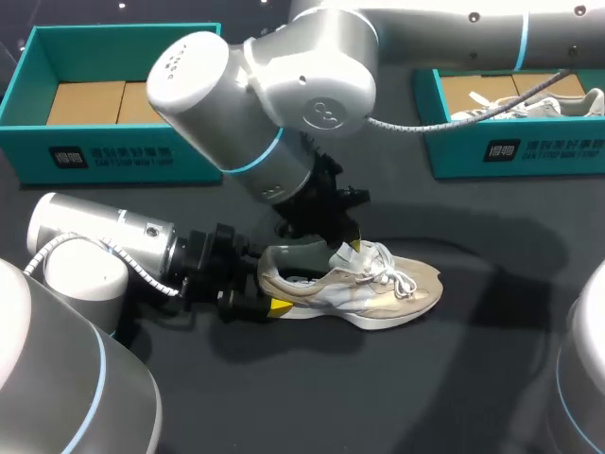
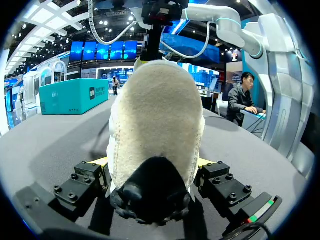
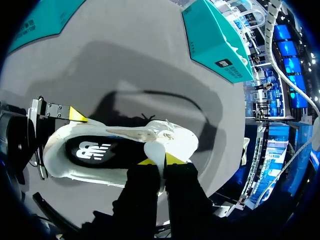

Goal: Take the shoe out of the shoebox, open the shoe tongue, remove and reinsert the insole, then place the shoe into the shoebox

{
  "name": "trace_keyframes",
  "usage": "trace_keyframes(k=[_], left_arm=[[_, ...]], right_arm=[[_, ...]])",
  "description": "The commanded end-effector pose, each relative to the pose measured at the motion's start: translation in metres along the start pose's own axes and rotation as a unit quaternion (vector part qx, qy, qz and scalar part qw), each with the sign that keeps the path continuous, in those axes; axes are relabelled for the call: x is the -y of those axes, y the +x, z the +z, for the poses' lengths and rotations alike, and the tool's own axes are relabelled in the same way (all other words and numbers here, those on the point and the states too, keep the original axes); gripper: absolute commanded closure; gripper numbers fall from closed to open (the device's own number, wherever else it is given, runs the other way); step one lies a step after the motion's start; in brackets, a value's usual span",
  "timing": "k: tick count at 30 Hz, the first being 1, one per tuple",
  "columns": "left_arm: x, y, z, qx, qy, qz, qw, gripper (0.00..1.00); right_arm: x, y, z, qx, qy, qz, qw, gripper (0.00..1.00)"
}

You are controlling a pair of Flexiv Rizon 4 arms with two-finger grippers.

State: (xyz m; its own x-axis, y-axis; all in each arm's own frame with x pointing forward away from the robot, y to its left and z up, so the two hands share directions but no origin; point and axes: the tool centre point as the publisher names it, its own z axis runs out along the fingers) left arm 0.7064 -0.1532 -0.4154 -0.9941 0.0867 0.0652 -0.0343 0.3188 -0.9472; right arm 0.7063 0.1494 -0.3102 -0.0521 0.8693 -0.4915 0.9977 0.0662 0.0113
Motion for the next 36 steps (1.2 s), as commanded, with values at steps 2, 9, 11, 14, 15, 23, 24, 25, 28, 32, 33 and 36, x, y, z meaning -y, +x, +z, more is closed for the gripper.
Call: trace_keyframes(k=[2, 9, 11, 14, 15, 23, 24, 25, 28, 32, 33, 36], left_arm=[[-0.003, 0.003, -0.002, 0.001, 0.0, 0.0, 1.0, 1.0], [-0.003, 0.003, -0.002, 0.001, 0.0, 0.0, 1.0, 1.0], [-0.003, 0.003, -0.002, 0.001, 0.0, 0.0, 1.0, 1.0], [-0.003, 0.003, -0.002, 0.001, 0.0, 0.0, 1.0, 1.0], [-0.003, 0.003, -0.002, 0.001, 0.0, 0.0, 1.0, 1.0], [-0.003, 0.003, -0.002, 0.001, 0.0, 0.0, 1.0, 1.0], [-0.003, 0.003, -0.002, 0.001, 0.0, 0.0, 1.0, 1.0], [-0.003, 0.003, -0.002, 0.001, 0.0, 0.0, 1.0, 1.0], [-0.003, 0.003, -0.002, 0.001, 0.0, 0.0, 1.0, 1.0], [-0.003, 0.003, -0.002, 0.001, 0.0, 0.0, 1.0, 1.0], [-0.003, 0.003, -0.002, 0.001, 0.0, 0.0, 1.0, 1.0], [-0.003, 0.003, -0.002, 0.001, 0.0, 0.0, 1.0, 1.0]], right_arm=[[0.003, -0.023, 0.009, -0.114, -0.019, -0.055, 0.992, 1.0], [0.003, -0.023, 0.009, -0.114, -0.019, -0.055, 0.992, 1.0], [0.003, -0.023, 0.009, -0.114, -0.019, -0.055, 0.992, 1.0], [0.002, -0.029, 0.012, -0.114, -0.017, -0.052, 0.992, 1.0], [0.002, -0.033, 0.013, -0.124, -0.017, -0.05, 0.991, 1.0], [-0.004, -0.053, 0.036, -0.143, -0.029, -0.086, 0.986, 1.0], [-0.004, -0.054, 0.039, -0.138, -0.029, -0.09, 0.986, 1.0], [-0.005, -0.055, 0.041, -0.136, -0.029, -0.093, 0.986, 1.0], [-0.008, -0.057, 0.051, -0.132, -0.027, -0.094, 0.986, 1.0], [-0.009, -0.059, 0.061, -0.134, -0.024, -0.092, 0.987, 1.0], [-0.009, -0.059, 0.062, -0.135, -0.025, -0.09, 0.986, 1.0], [-0.01, -0.059, 0.07, -0.127, -0.016, -0.081, 0.988, 1.0]])
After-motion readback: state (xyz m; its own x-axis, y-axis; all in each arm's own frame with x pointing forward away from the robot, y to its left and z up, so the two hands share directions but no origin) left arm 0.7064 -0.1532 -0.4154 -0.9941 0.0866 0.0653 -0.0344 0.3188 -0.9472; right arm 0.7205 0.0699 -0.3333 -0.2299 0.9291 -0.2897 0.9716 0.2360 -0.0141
